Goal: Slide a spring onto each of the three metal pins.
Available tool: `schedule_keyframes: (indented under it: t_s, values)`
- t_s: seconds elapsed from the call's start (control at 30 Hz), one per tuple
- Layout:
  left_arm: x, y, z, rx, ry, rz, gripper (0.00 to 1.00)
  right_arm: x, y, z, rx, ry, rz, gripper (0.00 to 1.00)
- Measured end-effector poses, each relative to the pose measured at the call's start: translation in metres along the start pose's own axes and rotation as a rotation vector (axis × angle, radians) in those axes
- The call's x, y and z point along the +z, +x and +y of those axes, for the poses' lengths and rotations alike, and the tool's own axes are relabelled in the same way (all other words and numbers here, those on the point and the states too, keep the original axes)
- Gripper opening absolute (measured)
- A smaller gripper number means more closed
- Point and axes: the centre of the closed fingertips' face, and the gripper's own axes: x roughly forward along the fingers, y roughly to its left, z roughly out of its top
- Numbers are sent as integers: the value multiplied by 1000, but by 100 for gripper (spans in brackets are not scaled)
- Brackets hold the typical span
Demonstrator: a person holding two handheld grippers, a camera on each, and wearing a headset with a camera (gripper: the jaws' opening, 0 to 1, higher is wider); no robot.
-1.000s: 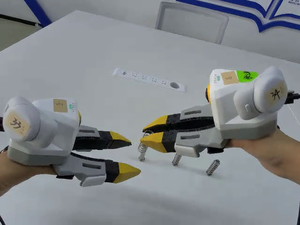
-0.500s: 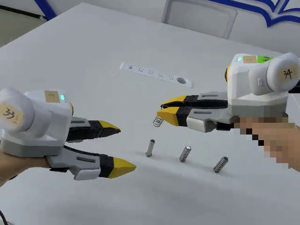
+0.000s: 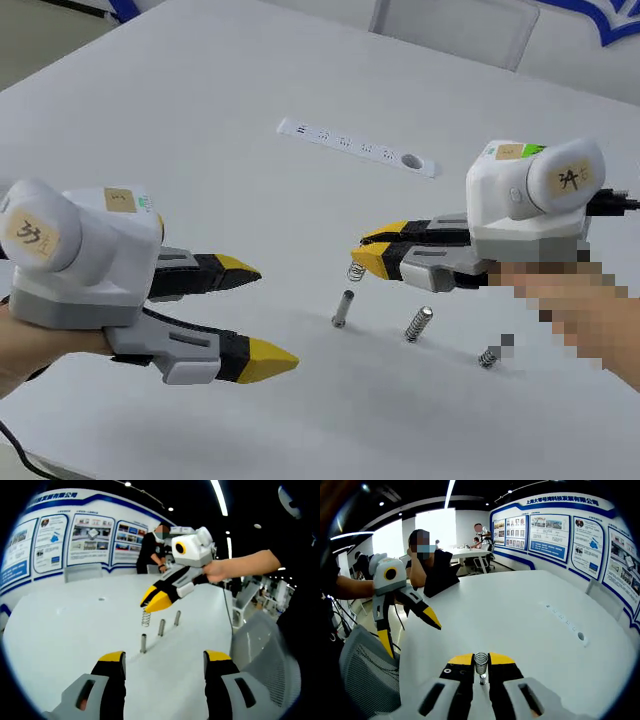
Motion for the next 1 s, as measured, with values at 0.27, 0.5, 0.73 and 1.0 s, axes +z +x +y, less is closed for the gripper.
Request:
schedule_keyframes:
  t_s: [0.27,0.5,0.73,1.0]
  values:
    - [-9,-5,6,16,-22,13,66,-13,13,-6,-4,15,40,11]
    - [-15,-7,9,23,-33,40,68,-25,19,-3,-1,39,67,11]
    - [-17,-3,7,11,-40,53,68,-34,20,-3,-8,32,85,11]
    - [-18,-2,6,7,-39,60,67,-50,33,-3,-22,24,101,11]
